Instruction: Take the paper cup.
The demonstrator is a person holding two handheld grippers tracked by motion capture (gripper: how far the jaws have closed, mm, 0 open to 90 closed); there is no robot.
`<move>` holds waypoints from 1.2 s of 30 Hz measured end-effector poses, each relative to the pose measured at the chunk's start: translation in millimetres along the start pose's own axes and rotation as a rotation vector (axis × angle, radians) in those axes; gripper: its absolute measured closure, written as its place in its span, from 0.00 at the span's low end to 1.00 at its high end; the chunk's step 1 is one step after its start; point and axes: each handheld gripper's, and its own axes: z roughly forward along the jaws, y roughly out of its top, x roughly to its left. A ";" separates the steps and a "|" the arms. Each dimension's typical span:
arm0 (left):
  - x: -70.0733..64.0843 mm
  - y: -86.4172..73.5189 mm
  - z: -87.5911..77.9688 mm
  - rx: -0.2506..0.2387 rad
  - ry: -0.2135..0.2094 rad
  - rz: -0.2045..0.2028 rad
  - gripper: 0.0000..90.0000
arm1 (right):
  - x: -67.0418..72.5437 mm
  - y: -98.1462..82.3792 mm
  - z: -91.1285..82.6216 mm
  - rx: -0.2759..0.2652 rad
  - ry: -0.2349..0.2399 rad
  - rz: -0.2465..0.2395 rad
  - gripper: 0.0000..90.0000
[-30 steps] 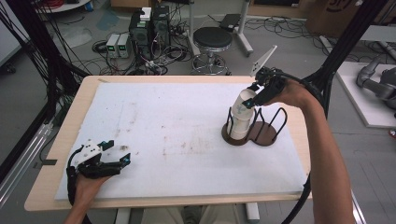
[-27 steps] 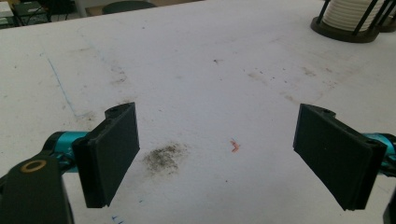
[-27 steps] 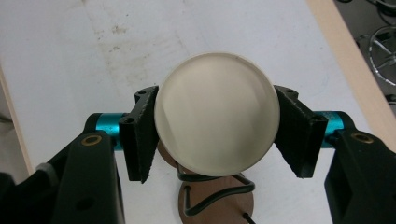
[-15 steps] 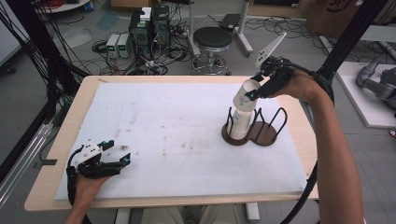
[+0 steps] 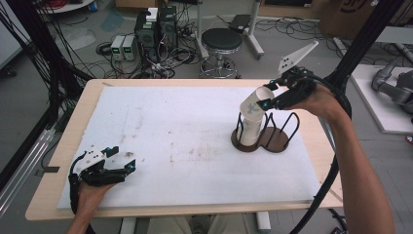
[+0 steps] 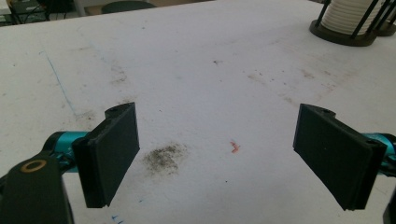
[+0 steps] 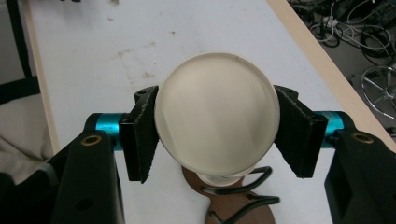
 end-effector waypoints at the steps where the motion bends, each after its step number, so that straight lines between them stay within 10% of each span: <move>1: -0.1 0.0 0.0 0.000 0.000 0.001 0.16 | 2.7 -1.9 0.3 -0.006 -0.001 0.000 0.42; 36: 0.9 -0.2 -0.6 -0.006 -0.011 -0.005 0.16 | 97.6 -48.0 61.1 -0.415 0.068 0.067 0.42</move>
